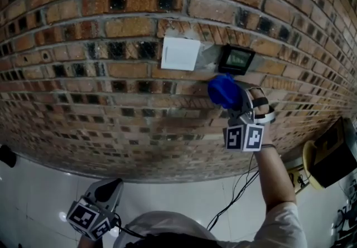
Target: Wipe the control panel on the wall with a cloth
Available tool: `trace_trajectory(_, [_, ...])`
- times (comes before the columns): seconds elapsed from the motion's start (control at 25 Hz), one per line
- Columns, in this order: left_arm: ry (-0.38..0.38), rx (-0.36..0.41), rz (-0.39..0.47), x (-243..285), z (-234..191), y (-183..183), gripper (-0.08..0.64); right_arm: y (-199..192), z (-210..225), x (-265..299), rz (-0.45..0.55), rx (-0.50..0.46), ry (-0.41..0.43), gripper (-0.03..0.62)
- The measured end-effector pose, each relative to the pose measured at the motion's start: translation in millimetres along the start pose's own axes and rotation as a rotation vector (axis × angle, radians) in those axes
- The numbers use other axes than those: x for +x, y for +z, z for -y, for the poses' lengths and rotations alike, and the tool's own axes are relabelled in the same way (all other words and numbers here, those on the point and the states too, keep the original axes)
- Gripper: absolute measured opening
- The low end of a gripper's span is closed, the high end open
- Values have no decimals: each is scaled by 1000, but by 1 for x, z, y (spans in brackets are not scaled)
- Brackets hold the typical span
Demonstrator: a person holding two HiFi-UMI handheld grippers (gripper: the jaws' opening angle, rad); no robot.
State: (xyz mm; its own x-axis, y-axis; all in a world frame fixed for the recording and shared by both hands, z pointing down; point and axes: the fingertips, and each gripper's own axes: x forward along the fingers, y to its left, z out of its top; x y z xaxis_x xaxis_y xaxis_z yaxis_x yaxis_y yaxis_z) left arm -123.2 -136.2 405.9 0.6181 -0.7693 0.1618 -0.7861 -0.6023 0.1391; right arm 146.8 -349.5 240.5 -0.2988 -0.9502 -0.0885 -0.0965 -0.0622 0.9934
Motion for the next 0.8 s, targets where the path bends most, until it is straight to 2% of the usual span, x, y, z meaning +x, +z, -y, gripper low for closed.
trace_trajectory(0.16, [-15,13,-8,4,6,3,3,-2,-28,6,-8,-27,98,89])
trace_trajectory(0.24, [-18,19,-9,5,7,4,4,-1,-21,3,0,-17,104,89])
trace_trajectory(0.32, [-17,21,-7,4,6,4,3,5,5,-6,18,7,49,89])
trace_trajectory(0.48, [-18,13,-14,6,6,3,3,19,83,-19,62,46,-142,89])
trace_trajectory(0.56, [-30,21,-13,8,9,3,4,20,110,-19,72,64,-199,89])
trace_trajectory(0.68, [-32,23,-1,8,11,4,3,17,122,-11,54,65,-205,89])
trace_trajectory(0.8, [-5,15,-1,2,5,3,3,13,112,-1,37,37,-183,89])
